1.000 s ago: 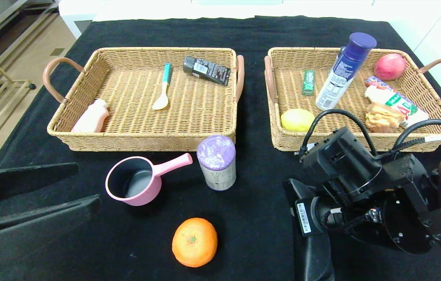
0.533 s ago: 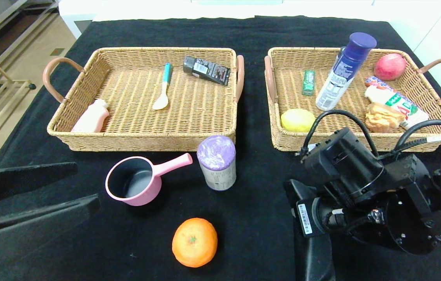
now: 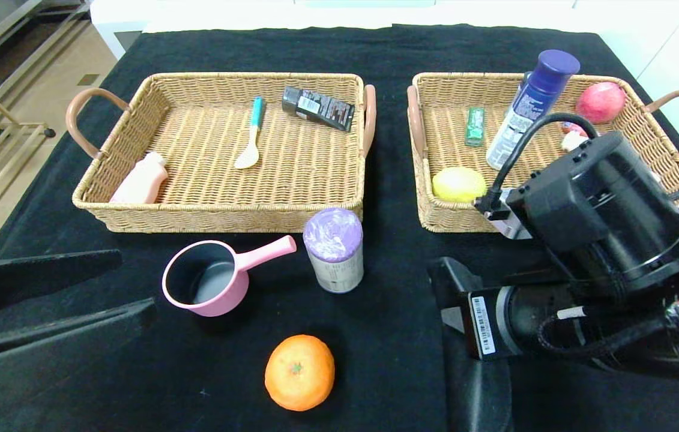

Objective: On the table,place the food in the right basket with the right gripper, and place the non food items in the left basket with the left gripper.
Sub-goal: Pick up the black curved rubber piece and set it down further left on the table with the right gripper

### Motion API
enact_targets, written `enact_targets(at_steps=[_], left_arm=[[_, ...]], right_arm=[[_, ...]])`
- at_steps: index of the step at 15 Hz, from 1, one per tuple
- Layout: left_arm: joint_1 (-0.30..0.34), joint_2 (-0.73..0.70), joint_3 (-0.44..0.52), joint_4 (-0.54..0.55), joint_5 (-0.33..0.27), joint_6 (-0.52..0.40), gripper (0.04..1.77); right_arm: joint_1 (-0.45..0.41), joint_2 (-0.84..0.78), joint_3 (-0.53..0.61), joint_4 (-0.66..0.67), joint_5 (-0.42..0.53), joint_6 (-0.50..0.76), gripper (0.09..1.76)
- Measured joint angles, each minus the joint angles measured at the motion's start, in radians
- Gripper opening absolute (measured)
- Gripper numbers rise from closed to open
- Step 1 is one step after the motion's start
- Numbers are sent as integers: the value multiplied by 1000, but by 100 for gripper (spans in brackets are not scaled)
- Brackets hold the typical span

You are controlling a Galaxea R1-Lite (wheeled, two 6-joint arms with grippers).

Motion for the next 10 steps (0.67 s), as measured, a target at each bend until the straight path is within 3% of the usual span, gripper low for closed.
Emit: enact_targets(at_steps=[6, 10], left_arm=[[1, 3, 1, 0, 0, 1, 172], [1, -1, 0, 0, 0, 1, 172]], right_arm=[[57, 124, -139, 0, 21, 39, 82], [66, 209, -213, 3, -15, 79, 82]])
